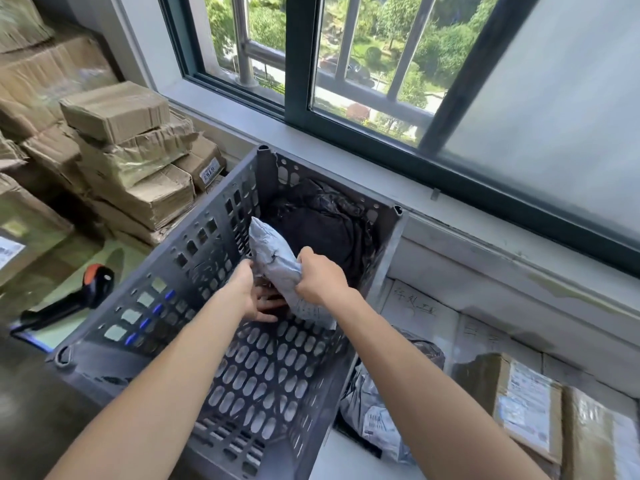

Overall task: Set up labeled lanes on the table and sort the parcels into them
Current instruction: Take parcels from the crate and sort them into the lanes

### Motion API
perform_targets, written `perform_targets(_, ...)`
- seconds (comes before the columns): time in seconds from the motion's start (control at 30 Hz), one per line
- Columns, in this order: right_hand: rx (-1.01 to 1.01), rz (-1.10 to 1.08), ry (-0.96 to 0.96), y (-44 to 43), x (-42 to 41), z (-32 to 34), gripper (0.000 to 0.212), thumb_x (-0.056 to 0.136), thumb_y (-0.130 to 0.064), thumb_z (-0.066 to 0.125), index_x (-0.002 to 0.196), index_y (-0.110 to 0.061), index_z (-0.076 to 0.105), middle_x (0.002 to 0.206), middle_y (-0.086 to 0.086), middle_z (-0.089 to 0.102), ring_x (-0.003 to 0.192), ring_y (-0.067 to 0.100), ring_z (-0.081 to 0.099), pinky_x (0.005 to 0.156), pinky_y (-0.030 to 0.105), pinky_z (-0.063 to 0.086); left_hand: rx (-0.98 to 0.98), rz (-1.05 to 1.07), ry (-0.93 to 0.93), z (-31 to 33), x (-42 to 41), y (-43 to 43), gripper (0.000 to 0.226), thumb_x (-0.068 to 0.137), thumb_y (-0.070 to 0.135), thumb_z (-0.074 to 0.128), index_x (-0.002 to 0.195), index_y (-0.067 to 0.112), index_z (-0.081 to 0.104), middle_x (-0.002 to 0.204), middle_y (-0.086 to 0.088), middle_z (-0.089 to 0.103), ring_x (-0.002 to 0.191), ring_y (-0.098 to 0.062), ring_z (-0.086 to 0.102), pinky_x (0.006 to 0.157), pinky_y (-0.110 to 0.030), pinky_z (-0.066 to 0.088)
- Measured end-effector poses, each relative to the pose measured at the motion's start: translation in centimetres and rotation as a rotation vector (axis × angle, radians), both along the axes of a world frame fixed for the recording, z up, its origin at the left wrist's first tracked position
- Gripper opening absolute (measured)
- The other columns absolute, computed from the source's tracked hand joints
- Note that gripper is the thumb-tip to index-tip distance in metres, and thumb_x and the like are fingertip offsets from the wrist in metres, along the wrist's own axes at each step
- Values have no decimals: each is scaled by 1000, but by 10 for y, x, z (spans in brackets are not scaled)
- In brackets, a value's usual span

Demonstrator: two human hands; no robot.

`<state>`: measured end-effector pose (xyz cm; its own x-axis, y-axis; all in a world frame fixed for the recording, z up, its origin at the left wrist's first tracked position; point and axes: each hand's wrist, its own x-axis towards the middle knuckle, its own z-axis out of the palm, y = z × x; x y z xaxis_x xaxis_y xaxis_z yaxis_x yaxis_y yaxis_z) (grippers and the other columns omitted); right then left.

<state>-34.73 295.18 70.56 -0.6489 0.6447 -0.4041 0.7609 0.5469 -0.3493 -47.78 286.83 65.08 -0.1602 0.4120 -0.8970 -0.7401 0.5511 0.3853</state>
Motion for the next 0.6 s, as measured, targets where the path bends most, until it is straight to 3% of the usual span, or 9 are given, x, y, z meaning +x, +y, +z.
perform_targets(0.1,33,39,106,-3,6,15,53,86,-3,59,135,-15,45,100,7,64,94,32,62,71,40,49,-3,141,-94,-2,-10,-16,61,98,56,26,118,10,60,115,-17,68,102,-36,63,108,-64,32)
perform_targets(0.13,39,63,135,-1,8,22,51,86,-3,58,134,-17,51,106,7,66,99,31,62,76,40,51,3,189,-129,0,-12,-22,59,99,55,28,122,11,59,119,-17,66,105,-36,62,108,-63,32)
perform_targets(0.23,117,138,249,6,17,44,37,82,0,55,112,-17,67,111,3,69,103,28,62,85,38,48,62,306,-193,4,-18,-36,54,100,48,33,130,11,57,129,-18,62,118,-38,57,105,-65,35)
perform_targets(0.37,325,230,404,15,37,68,46,75,10,57,106,-20,70,113,-1,69,115,25,57,107,44,34,120,396,-224,9,-22,-46,48,102,40,33,127,12,62,128,-17,65,116,-37,59,93,-59,46)
perform_targets(0.43,414,257,490,21,49,74,38,78,10,65,98,-22,72,122,-1,65,125,26,52,111,52,29,152,441,-234,11,-23,-48,47,101,42,37,128,14,63,138,-13,60,124,-35,56,102,-55,43)
perform_targets(0.5,462,279,565,27,61,77,24,83,-1,76,90,-24,74,132,-1,60,133,27,44,113,56,26,212,371,-202,14,-25,-51,52,98,46,46,138,14,56,144,-14,55,132,-35,51,109,-53,38)
perform_targets(0.6,479,325,625,33,73,77,18,76,-16,86,84,-28,74,140,1,55,138,30,37,113,58,26,409,192,-255,22,-26,-54,58,89,59,56,128,16,60,134,-19,60,118,-38,60,98,-56,46)
